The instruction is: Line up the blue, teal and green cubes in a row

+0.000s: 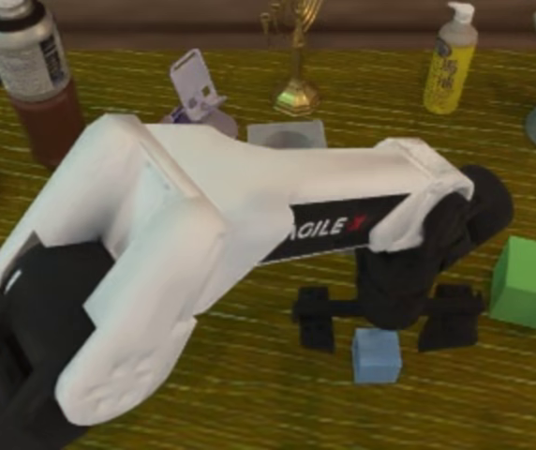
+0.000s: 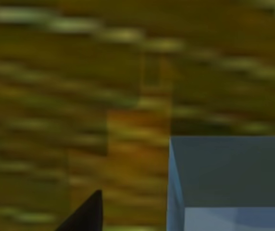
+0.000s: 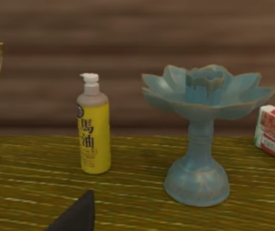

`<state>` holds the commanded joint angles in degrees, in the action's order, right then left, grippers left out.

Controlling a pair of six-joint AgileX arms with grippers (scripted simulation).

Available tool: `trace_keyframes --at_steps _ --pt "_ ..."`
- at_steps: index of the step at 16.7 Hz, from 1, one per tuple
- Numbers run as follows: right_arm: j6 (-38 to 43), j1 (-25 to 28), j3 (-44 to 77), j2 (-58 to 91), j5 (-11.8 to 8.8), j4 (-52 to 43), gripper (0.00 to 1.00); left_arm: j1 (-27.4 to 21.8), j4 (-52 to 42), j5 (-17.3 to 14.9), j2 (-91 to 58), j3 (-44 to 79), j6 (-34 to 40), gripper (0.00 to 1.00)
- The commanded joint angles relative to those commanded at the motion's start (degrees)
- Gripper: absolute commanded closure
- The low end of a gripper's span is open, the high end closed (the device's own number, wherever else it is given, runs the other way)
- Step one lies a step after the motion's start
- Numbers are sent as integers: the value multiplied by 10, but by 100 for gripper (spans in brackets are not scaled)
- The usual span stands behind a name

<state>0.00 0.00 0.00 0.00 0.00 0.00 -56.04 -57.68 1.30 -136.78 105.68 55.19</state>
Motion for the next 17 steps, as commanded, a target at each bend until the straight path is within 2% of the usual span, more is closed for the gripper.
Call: trace_keyframes --at_steps 5,11,17 --pt "0 0 0 0 0 0 0 0 -10 0 2 9 0 0" --pt "0 0 0 0 0 0 0 8 -125 0 34 88 4 0" --pt "0 0 0 0 0 0 0 6 -132 0 36 94 3 0"
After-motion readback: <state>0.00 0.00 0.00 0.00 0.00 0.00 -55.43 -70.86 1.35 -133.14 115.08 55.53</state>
